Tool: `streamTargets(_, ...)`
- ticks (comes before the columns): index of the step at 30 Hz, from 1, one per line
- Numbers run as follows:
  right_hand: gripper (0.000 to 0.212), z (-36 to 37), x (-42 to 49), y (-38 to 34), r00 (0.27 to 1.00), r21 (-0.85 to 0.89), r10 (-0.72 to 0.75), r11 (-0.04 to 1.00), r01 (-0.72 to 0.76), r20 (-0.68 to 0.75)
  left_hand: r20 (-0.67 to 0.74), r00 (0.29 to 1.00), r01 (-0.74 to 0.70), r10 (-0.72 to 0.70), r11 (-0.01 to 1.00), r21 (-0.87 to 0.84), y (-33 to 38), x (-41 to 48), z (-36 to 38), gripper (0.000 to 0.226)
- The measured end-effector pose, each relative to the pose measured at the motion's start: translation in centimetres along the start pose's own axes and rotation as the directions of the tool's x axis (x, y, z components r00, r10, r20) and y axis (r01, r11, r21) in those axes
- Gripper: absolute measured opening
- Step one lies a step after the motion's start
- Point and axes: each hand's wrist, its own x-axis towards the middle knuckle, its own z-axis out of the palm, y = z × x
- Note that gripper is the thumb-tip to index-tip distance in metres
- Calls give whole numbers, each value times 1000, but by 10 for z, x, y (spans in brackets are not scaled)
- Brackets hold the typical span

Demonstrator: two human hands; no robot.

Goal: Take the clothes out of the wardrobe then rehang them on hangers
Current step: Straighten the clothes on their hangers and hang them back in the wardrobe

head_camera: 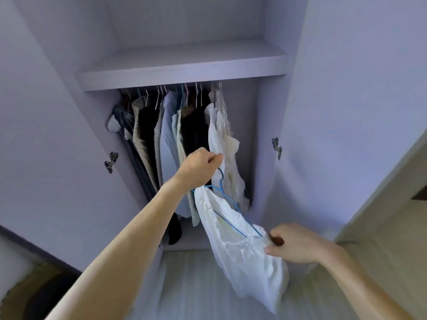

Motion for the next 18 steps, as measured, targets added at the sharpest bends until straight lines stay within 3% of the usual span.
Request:
streamTargets(4, 41, 13, -7, 3, 993, 41, 58, 998, -54, -105, -41, 999, -7, 7, 1000, 12, 15, 14, 23, 50)
streamTargets(7, 35, 22, -11, -1, 995, 217, 72, 975, -55, -74, -17, 1000, -2, 2, 1000, -12, 25, 23, 38, 49)
streamTargets(10, 26, 29, -17, -6, 999, 599, 32, 800, -29, 6, 43, 998, -46, 49, 997, -69, 34, 28, 51, 41)
streamTargets(12, 19, 33, -16, -9, 998, 769, 54, 639, -4, -39, 69, 995, -68, 77, 991, -118, 37, 28, 60, 28)
streamTargets(15, 11, 32, -4, -12, 978, 882, 180, 472, 6, -103, 100, 990, -85, 97, 989, -123, 31, 26, 65, 40)
streamTargets(18, 13, 25, 17, -13, 959, 910, 254, 414, 12, -128, 114, 989, -97, 98, 995, -9, 13, 22, 55, 56)
